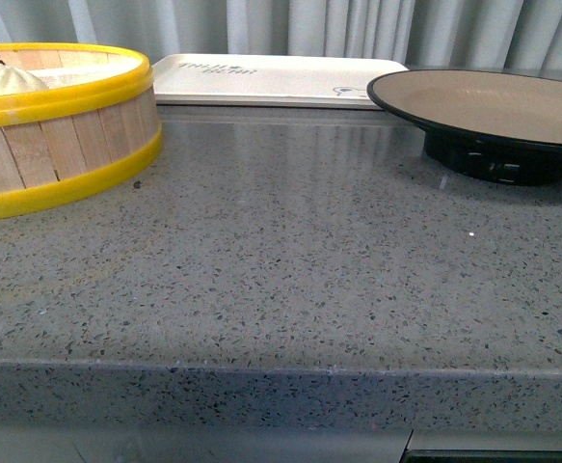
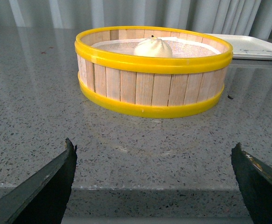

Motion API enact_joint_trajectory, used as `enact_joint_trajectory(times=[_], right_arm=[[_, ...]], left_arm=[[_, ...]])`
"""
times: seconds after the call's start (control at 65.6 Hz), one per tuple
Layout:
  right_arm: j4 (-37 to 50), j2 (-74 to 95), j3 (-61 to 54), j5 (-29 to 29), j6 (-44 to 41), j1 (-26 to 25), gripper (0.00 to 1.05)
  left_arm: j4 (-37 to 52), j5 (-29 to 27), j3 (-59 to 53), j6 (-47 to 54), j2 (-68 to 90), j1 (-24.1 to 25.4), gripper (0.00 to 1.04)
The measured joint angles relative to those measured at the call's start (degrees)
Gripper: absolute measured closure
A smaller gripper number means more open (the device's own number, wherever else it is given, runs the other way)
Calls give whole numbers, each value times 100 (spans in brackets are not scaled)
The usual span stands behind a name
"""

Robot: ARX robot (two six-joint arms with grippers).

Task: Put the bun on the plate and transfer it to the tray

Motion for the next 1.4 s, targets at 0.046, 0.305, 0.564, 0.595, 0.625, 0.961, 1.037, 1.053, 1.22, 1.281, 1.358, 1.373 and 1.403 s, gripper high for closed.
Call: enact_joint_trajectory(times=[0.046, 0.305, 0.564, 0.595, 0.625, 0.961, 1.037, 1.053, 1.22, 1.281, 1.358, 1.373, 1.403], right_arm=[[0, 0, 0, 0, 0, 0, 8], [0, 0, 0, 0, 0, 0, 8], [0, 0, 0, 0, 0, 0, 8], [0, 0, 0, 0, 0, 0, 8], [0, 0, 0, 0, 0, 0, 8], [0, 0, 0, 2, 0, 0, 8], [0, 0, 0, -17, -2, 0, 8], [0, 0, 0, -4, -2, 0, 8], [0, 0, 0, -2, -2, 0, 8], [0, 0, 0, -2, -2, 0, 8], [0, 0, 0, 0, -2, 0, 8], [0, 0, 0, 0, -2, 0, 8], [0, 0, 0, 2, -2, 0, 8]], left_arm=[[0, 0, 0, 0, 0, 0, 7], [0, 0, 0, 0, 0, 0, 7], [0, 0, 0, 0, 0, 0, 7], [0, 0, 0, -2, 0, 0, 7], [0, 0, 0, 0, 0, 0, 7], [-1366, 643, 553, -205, 754, 273, 7], [-2070, 979, 1014, -295, 1491, 608, 7], [-2111, 1086, 1121, -297, 1679, 745, 7], [-1628, 2057, 2135, -361, 2500, 2024, 7], [-1292, 2142, 2597, -463, 2824, 2461, 7], [-857, 1845, 3204, -568, 3368, 2535, 7], [-758, 1727, 3362, -570, 3534, 2441, 7], [-632, 1519, 3585, -566, 3786, 2221, 7]])
